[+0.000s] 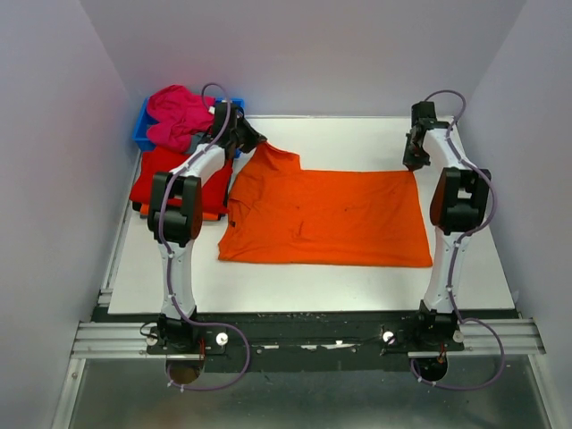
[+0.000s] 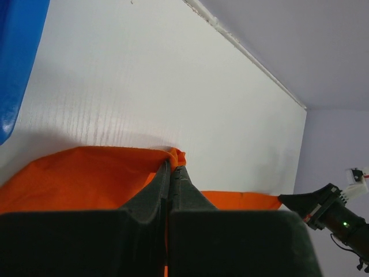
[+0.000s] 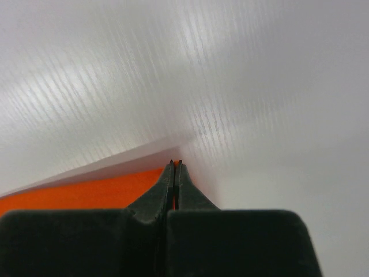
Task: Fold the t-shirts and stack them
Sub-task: Grap the side of the flattened tshirt furthest away from the robot with both arms, then fold the other side of the tshirt into a rectangle
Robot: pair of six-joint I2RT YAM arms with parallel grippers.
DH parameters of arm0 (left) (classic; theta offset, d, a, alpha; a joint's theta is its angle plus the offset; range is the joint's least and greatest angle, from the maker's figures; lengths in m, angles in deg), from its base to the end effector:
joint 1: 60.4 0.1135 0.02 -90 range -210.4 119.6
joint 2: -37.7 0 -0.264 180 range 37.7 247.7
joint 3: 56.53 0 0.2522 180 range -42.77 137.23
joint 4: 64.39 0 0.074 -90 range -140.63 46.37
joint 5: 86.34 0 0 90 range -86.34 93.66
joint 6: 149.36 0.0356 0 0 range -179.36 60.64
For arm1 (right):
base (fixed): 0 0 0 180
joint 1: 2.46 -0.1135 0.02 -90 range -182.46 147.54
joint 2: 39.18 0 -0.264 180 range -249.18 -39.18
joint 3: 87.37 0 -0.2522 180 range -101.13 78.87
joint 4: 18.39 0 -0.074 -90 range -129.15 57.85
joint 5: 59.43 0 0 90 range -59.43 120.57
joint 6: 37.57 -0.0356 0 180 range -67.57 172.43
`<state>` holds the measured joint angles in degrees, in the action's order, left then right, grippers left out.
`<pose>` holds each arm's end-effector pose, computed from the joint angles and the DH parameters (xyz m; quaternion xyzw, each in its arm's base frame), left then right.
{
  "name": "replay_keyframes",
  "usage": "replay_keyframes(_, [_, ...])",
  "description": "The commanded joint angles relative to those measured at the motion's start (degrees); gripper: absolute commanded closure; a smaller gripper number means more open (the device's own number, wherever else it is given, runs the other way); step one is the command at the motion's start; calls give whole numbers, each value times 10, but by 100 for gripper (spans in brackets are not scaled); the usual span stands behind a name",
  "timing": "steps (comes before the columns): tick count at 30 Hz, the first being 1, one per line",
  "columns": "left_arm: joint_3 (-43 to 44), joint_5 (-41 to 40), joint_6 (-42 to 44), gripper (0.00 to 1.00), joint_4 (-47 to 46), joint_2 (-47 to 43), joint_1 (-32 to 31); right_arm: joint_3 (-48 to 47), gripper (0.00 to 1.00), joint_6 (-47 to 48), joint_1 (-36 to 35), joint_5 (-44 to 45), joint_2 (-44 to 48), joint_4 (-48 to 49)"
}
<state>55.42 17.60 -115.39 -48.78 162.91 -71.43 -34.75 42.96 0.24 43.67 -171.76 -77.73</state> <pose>0.5016 -0.1065 0.2189 -0.2701 0.8132 -0.3659 0.3630 0.4956 -0.0314 0.1869 0.1277 0.9609 -0.0981 0.2251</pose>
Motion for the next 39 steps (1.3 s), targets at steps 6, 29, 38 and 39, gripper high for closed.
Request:
replay_keyframes(6, [24,-33,36,100,39,-16,-15,81,99,-38,0,-19,86,86])
replay_keyframes(29, [-178,-89,93,100,54,-221,-30,308,99,-142,6,8,253,181])
replay_keyframes(38, [-235,-115,96,100,70,-288,-49,341,99,-150,14,3,296,181])
replay_keyframes(39, [-238,-115,94,100,71,-292,-51,343,99,-152,16,-2,296,177])
